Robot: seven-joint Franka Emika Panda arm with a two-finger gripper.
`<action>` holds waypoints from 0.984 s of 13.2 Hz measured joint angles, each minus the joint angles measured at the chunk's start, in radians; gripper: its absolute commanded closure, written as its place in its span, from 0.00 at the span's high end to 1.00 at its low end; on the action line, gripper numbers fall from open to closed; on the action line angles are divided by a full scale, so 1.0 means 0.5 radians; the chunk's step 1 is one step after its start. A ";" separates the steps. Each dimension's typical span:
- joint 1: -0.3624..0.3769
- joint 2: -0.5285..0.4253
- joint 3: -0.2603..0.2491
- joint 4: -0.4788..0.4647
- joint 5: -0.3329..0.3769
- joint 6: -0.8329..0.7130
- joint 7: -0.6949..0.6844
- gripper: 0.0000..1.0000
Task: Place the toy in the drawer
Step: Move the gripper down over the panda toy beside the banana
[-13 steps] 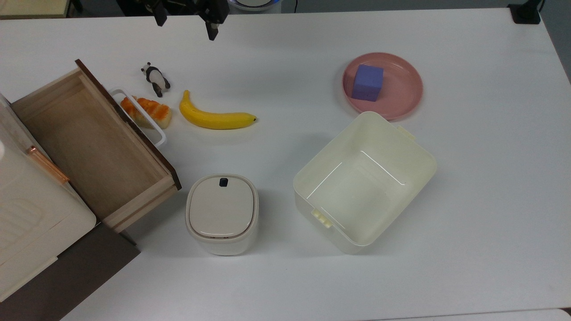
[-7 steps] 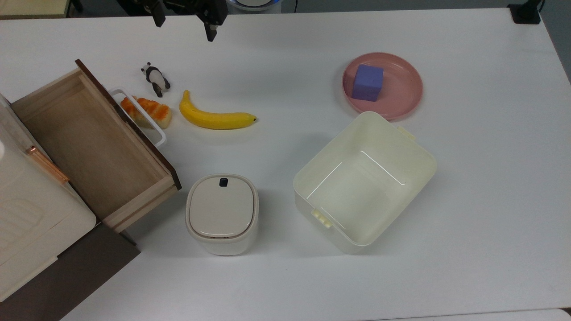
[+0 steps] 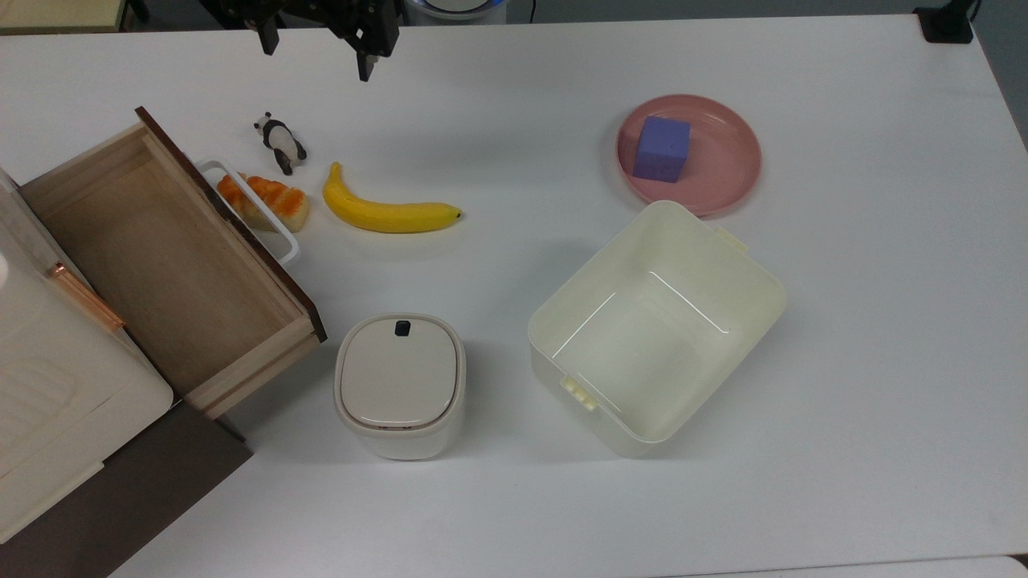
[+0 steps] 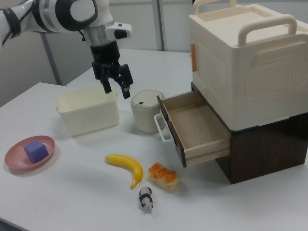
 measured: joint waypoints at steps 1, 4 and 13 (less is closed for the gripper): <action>0.000 0.001 0.000 -0.032 -0.043 0.000 -0.059 1.00; -0.001 0.003 -0.001 -0.153 -0.163 0.062 -0.163 1.00; 0.014 0.016 0.001 -0.790 -0.567 0.444 -0.182 1.00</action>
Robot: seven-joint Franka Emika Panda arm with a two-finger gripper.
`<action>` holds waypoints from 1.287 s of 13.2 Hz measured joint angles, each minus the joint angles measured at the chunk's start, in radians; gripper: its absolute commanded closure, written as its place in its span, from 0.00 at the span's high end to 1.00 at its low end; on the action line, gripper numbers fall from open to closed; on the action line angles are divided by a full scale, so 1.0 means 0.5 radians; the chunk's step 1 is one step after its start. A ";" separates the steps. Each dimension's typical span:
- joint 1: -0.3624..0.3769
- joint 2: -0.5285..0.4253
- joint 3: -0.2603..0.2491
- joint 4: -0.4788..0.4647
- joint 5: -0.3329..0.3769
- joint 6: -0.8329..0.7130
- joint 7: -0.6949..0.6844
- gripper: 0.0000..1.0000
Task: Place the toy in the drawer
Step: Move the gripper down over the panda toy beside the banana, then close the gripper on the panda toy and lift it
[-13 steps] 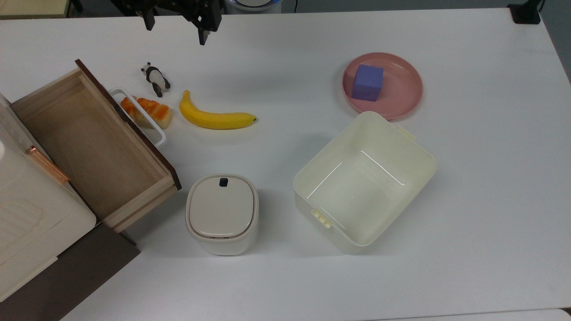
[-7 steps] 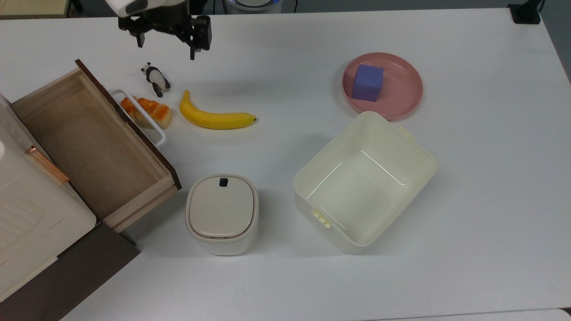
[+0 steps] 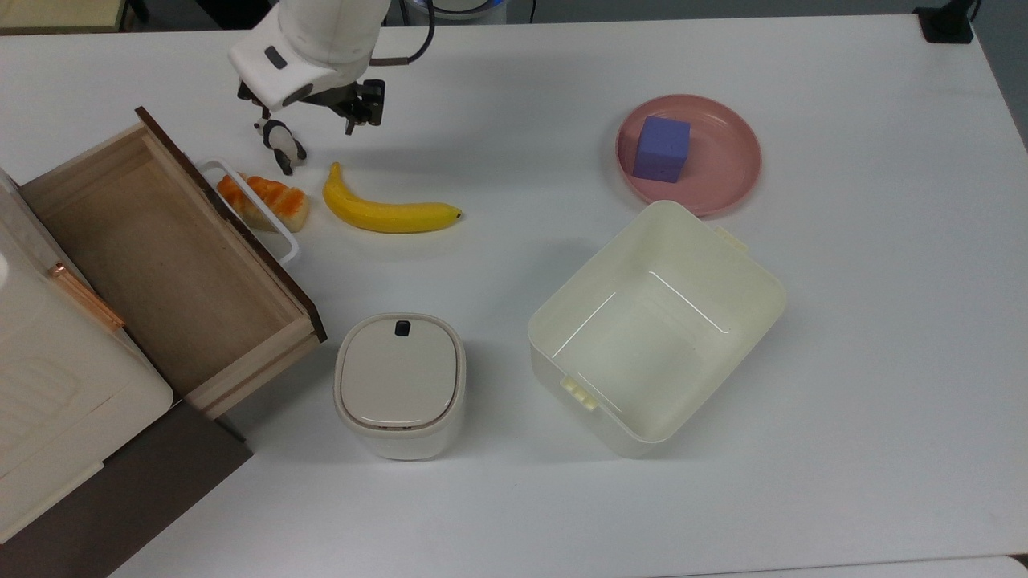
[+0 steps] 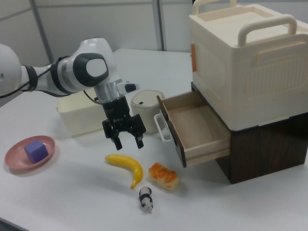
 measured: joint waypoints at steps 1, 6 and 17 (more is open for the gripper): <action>0.006 0.001 0.000 -0.035 -0.031 0.000 0.000 1.00; 0.005 0.038 0.013 -0.205 -0.138 0.001 -0.021 1.00; -0.097 0.317 0.011 -0.232 -0.530 0.001 -0.063 0.83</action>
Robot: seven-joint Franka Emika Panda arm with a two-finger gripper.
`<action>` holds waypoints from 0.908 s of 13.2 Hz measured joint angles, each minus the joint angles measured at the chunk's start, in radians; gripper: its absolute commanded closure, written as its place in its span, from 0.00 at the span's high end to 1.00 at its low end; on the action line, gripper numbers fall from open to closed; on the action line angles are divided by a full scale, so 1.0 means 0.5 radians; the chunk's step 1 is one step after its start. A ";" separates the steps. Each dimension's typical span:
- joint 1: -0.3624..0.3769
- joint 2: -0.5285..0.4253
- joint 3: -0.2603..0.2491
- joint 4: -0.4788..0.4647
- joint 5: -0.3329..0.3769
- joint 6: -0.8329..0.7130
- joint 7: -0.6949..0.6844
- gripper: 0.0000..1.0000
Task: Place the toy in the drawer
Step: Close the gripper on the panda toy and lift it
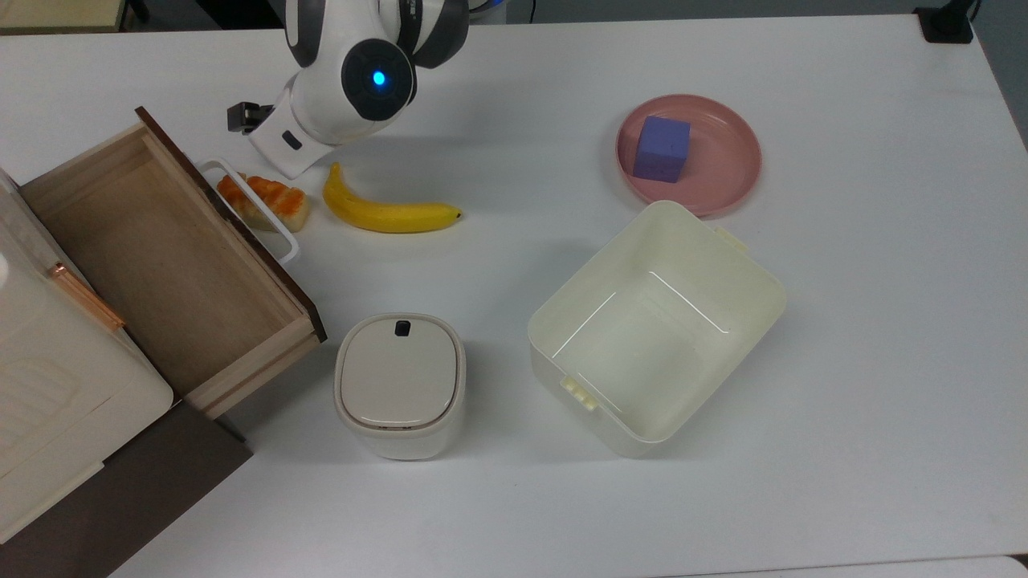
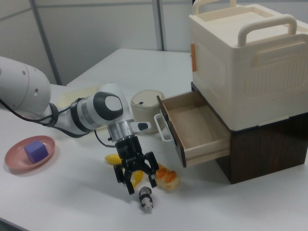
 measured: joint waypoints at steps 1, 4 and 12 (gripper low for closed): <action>-0.010 0.030 0.000 -0.004 -0.018 0.000 0.000 0.78; -0.018 0.093 0.000 -0.004 -0.030 0.000 -0.001 0.30; -0.023 0.084 0.011 0.095 -0.019 -0.004 0.000 0.00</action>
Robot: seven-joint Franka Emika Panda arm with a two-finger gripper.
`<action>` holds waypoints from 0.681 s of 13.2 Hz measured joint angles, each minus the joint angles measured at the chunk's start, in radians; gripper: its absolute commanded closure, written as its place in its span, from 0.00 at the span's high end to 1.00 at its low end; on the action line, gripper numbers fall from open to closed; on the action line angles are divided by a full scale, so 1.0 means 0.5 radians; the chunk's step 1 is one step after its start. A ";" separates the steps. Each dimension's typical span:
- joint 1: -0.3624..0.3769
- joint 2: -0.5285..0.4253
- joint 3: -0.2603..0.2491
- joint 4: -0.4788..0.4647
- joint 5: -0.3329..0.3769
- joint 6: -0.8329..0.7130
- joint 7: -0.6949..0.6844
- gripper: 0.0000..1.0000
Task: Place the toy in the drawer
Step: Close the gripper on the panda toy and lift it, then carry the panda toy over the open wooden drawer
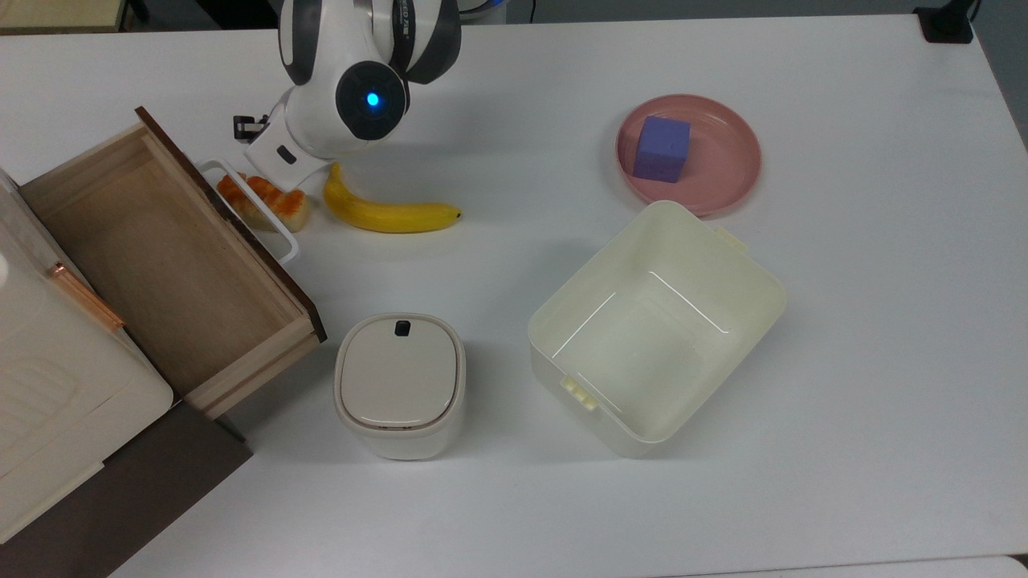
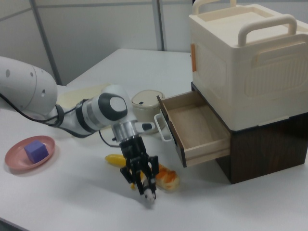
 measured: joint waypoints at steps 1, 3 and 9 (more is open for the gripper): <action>-0.001 -0.003 0.033 0.087 0.063 -0.044 -0.001 0.00; 0.002 -0.022 0.136 0.281 0.176 -0.191 -0.001 0.00; -0.023 -0.082 0.221 0.821 0.547 -0.467 -0.090 0.00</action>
